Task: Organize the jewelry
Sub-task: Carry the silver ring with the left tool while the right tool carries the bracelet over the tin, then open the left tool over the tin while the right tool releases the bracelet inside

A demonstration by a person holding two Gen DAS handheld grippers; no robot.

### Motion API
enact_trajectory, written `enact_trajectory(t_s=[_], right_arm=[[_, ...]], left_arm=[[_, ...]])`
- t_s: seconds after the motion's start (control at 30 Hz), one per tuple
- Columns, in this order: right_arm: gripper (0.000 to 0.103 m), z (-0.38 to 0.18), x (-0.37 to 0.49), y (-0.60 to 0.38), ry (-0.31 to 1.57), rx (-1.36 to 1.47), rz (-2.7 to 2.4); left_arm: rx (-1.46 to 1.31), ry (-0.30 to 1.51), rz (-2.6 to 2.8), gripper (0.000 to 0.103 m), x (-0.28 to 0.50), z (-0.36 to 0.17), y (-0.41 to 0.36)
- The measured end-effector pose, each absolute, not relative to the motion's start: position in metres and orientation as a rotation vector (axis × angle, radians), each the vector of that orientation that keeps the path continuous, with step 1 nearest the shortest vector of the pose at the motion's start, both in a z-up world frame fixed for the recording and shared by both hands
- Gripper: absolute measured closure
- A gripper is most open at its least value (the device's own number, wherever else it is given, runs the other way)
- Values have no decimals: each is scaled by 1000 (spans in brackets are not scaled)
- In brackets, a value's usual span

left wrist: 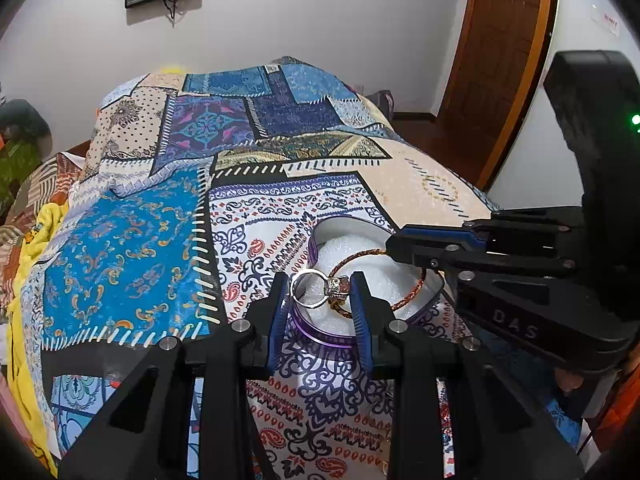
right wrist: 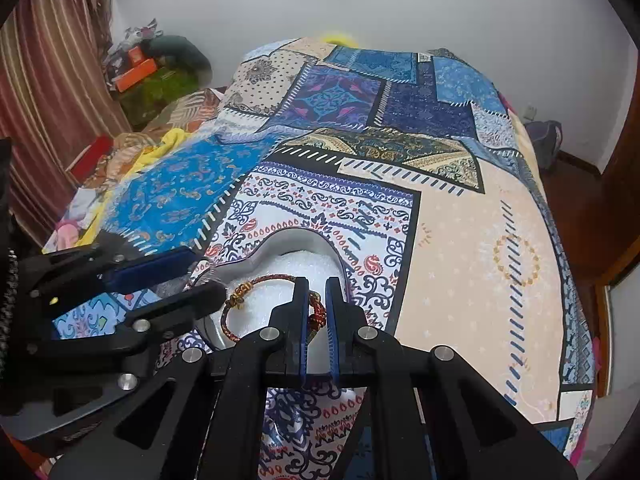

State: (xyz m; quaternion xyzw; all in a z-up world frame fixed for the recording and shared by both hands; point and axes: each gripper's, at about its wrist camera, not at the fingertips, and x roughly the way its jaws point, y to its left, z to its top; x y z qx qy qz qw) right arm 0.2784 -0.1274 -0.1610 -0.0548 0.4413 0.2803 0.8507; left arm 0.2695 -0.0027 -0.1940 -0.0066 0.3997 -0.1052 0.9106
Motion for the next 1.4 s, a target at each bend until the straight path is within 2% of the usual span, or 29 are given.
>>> enact_trajectory(t_s=[0.4,0.5,0.57,0.63,1.4], right_arm=[[94,-161,277,-131,938,-136,585],[84,-160,275,-132,937,-139,585],[72,-158,272,-132,927,-146,577],[69,-155,269,-134,911,-149,566],[68,-101,209,-150,798,-135,530]], left_arm=[[-14,838,-224,73,275,-194,-6],[-6,840,-226,73,273,-194,-8],[-5,840,-225,73,272,-192,-8],[-8,838,-221,73,269,-190,-7],[-16,760,-137,70,194,-137,18]])
